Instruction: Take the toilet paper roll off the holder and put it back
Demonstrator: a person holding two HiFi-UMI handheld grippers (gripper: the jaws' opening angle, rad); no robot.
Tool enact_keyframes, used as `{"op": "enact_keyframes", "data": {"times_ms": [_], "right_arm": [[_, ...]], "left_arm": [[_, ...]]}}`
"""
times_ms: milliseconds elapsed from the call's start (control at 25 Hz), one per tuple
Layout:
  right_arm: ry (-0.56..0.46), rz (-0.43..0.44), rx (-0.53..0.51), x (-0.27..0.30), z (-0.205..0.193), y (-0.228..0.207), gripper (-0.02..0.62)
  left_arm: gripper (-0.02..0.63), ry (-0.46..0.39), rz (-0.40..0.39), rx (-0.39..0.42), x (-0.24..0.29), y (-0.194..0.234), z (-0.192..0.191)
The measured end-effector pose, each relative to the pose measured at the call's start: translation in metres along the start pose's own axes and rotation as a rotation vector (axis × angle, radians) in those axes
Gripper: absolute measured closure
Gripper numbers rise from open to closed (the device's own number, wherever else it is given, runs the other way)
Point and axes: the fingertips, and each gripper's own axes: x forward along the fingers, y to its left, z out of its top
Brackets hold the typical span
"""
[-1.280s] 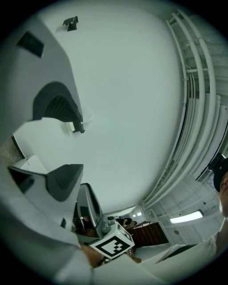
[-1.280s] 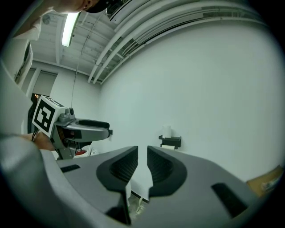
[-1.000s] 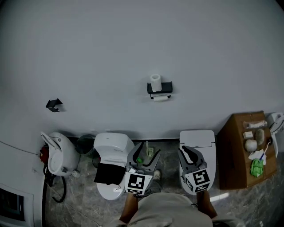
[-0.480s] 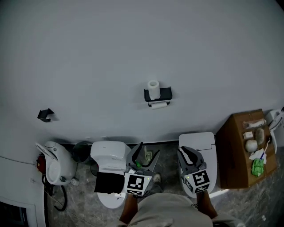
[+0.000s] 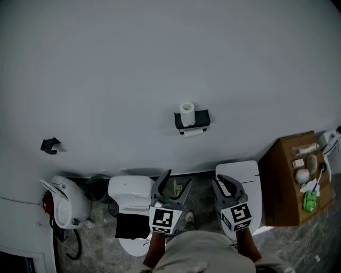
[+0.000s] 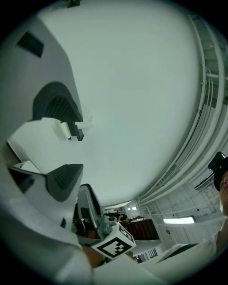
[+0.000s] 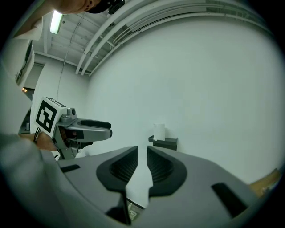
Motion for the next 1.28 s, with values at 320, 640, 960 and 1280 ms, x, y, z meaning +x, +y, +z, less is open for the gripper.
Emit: {"op": "enact_keyframes", "data": {"times_ms": [320,640,960,1280], "right_arm": [[0.003,-0.048,0.001,0.032,0.007,-0.007,0.535],[0.002,-0.103,-0.003,0.068,0.016,-0.016,0.535],[0.015,-0.152,-0.008,0.096,0.019,-0.024,0.535],[0.039,-0.194,-0.007,0.104,0.015,-0.036,0.535]], "left_arm": [[0.302,-0.011,-0.049,-0.004,0.026,0.027,-0.003],[0.304,-0.026,-0.098,-0.008,0.058,0.058,-0.007],[0.305,-0.037,-0.143,-0.020,0.086,0.081,-0.011],[0.307,-0.040,-0.165,-0.043,0.110,0.090,-0.018]]}}
